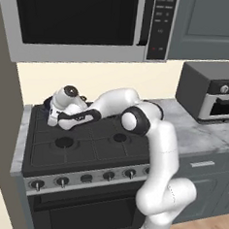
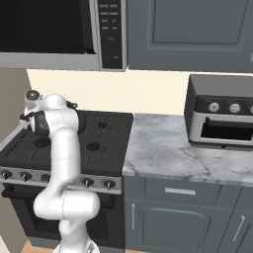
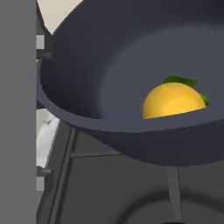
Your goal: Turn on the sink faucet. Then move the lemon from the counter to the sink. Turn off the sink. Move the vegetable from the sink to the pot next to the stove. Finally move the pot to the rear left burner.
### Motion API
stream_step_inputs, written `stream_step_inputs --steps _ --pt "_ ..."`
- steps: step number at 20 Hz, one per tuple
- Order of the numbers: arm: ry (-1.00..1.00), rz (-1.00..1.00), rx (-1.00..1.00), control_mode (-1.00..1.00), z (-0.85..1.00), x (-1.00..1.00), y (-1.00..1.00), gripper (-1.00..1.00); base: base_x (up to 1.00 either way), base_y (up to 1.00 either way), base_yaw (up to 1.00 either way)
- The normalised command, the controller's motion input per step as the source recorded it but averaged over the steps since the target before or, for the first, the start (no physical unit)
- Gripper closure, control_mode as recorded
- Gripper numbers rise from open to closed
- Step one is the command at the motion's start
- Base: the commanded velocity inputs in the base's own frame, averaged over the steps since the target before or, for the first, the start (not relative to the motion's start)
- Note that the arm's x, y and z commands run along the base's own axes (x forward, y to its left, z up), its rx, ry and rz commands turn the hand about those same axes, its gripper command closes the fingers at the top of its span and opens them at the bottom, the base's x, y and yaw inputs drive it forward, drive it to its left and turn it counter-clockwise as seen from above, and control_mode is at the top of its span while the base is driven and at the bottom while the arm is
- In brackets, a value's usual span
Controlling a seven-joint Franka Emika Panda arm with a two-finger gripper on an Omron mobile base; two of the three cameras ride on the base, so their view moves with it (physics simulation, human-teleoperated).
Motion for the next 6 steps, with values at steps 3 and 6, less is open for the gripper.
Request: stream_step_inputs --steps 3,6 --pt "-0.16 0.03 -0.05 -1.00 0.32 -0.04 0.00 -1.00 0.00 0.00 0.00" --pt "-0.13 0.02 -0.03 -1.00 0.23 -0.14 0.00 -1.00 0.00 0.00 0.00"
